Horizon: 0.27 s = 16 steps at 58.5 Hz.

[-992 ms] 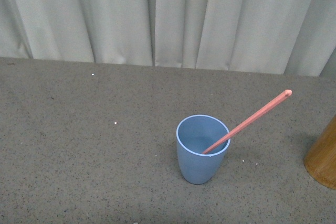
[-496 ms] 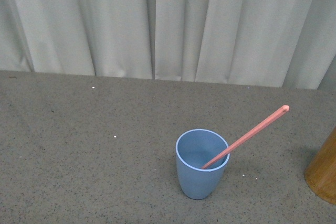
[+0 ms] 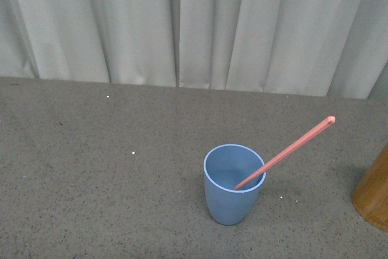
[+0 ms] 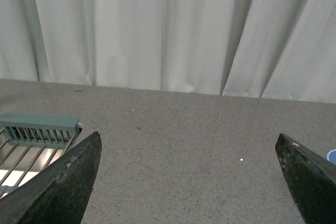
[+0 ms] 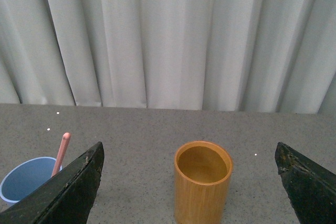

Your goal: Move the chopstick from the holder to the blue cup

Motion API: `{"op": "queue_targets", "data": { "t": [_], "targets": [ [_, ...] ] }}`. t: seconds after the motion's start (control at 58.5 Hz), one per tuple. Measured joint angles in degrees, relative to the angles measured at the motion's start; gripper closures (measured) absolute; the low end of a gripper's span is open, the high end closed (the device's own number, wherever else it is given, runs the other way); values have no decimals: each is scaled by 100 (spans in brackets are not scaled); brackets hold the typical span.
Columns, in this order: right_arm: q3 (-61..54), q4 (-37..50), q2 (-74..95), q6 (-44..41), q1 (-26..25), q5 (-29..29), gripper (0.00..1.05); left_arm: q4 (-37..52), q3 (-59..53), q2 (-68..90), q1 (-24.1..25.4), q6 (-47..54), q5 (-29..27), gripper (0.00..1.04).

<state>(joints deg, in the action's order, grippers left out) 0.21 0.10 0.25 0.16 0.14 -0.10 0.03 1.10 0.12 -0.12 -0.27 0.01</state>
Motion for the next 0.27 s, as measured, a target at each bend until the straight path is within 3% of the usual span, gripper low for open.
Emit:
{"op": "queue_targets", "data": {
  "t": [0.274],
  "targets": [
    [0, 0, 0, 0, 0, 2, 10, 0, 0, 0, 0, 0, 0, 7]
  ]
}}
